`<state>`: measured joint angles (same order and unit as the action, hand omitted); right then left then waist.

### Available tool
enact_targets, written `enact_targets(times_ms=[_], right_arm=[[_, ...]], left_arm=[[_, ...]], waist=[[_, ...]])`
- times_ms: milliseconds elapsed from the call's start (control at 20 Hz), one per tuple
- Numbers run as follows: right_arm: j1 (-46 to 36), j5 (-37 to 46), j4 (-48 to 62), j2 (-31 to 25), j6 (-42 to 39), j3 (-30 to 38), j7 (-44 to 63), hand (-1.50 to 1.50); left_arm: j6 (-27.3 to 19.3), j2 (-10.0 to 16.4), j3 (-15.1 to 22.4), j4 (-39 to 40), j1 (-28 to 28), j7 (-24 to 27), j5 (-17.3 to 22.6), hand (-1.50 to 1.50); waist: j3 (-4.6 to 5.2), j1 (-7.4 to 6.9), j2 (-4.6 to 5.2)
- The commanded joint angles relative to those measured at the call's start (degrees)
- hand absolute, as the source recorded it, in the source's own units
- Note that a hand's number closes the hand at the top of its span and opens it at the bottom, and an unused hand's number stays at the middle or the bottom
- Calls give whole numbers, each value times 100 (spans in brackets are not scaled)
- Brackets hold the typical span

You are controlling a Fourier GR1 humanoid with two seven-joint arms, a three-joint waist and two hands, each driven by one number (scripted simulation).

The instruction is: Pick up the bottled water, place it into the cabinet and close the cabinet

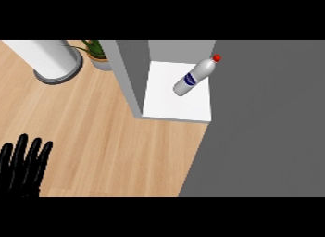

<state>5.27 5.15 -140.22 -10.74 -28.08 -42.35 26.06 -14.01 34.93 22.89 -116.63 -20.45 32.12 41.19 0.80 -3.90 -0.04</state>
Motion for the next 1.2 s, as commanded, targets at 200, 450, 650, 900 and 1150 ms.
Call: enact_targets(times_ms=[200,450,650,900,1150], right_arm=[[-410,54,683,1021,911,-156,212,150],[-337,-307,756,1023,940,-187,162,150],[-133,-1106,1069,1025,569,-445,428,150],[70,-2417,1560,917,284,-394,707,150],[62,-2670,1473,1033,962,347,414,150]], left_arm=[[196,95,-124,-36,-76,62,74,-150],[340,198,-177,-40,-132,26,145,-150],[492,220,-213,-6,-53,86,154,-150],[631,272,-200,-126,-2,92,154,-150],[561,256,-308,-68,-80,86,211,-150]], waist=[[0,-143,77],[-6,-232,112],[16,-418,225],[-4,-642,319],[-26,-329,223]])
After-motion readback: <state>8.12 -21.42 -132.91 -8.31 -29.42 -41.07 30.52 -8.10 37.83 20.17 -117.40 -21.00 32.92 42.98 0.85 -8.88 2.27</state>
